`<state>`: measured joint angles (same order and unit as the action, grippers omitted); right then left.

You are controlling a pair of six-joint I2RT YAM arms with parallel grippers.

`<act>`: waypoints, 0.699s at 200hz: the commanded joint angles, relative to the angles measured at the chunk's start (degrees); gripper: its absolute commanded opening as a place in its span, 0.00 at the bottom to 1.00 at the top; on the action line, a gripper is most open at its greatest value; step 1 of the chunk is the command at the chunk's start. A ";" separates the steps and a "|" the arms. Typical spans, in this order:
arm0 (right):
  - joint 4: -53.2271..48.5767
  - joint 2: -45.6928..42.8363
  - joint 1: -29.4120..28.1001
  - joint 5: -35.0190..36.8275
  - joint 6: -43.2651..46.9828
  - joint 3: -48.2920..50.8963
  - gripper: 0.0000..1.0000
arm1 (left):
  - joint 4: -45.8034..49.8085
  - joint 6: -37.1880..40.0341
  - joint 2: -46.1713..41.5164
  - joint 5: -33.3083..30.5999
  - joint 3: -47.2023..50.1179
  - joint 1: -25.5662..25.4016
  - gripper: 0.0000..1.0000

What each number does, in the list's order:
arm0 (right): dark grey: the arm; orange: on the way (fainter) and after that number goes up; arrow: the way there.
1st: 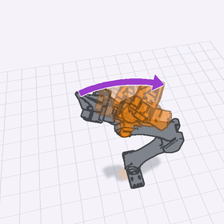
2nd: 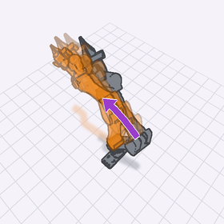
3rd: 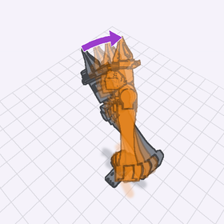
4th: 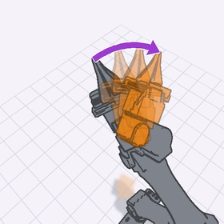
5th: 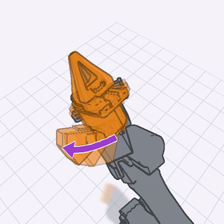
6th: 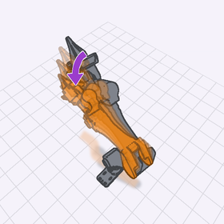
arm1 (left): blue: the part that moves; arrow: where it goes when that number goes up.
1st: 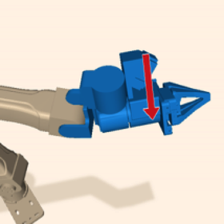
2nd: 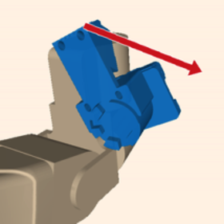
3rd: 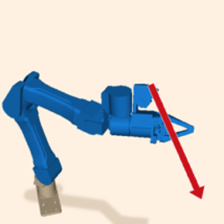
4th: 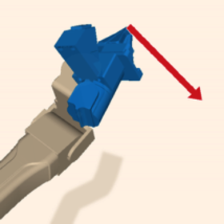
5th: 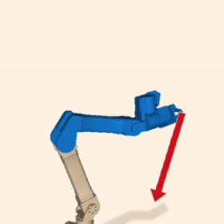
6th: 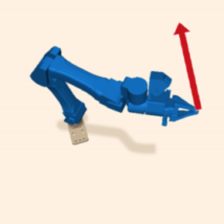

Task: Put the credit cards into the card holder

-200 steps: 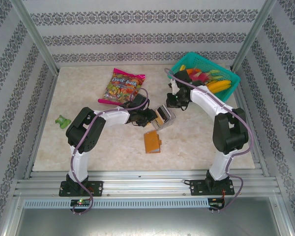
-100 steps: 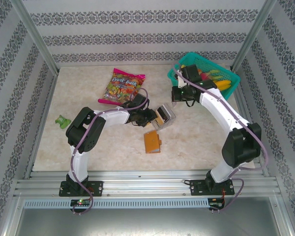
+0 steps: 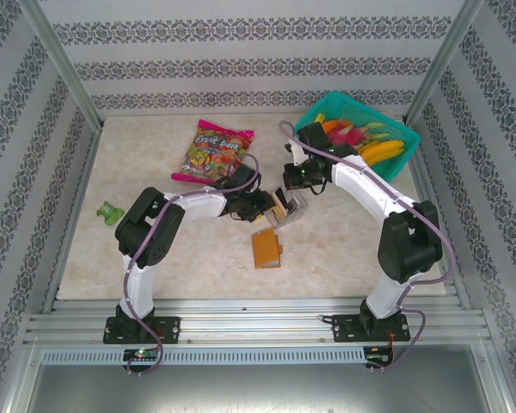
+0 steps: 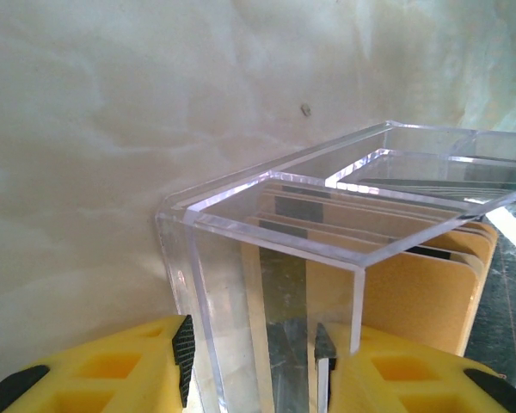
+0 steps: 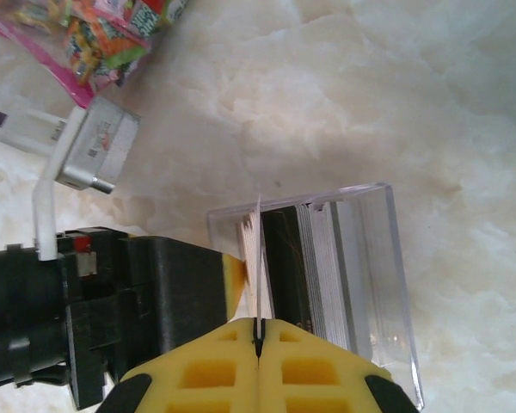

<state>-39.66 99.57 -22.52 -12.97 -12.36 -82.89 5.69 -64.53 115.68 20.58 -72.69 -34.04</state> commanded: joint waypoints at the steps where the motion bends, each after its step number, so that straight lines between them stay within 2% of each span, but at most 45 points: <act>1: -1.58 0.80 -0.17 6.88 2.97 1.16 0.00 | 2.38 1.16 1.75 -0.81 0.09 0.63 0.44; 39: -2.04 -0.25 0.72 12.50 4.41 1.42 0.00 | 2.65 1.41 1.79 -0.97 -0.02 0.64 0.45; 83: -2.18 -2.04 1.35 14.66 4.05 1.94 0.00 | 2.80 2.04 1.18 -1.04 -0.18 0.64 0.45; 104: -2.06 -4.29 1.44 11.12 2.89 2.63 0.00 | 3.09 3.51 -0.17 -0.99 -0.45 0.58 0.45; 140: 4.58 -13.36 1.43 0.89 -5.00 11.08 0.00 | 5.75 7.72 -6.67 -3.14 -0.45 0.64 0.52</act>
<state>-39.55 93.06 -21.23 -4.95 -11.14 -76.90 6.79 -61.65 115.07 19.86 -72.69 -34.00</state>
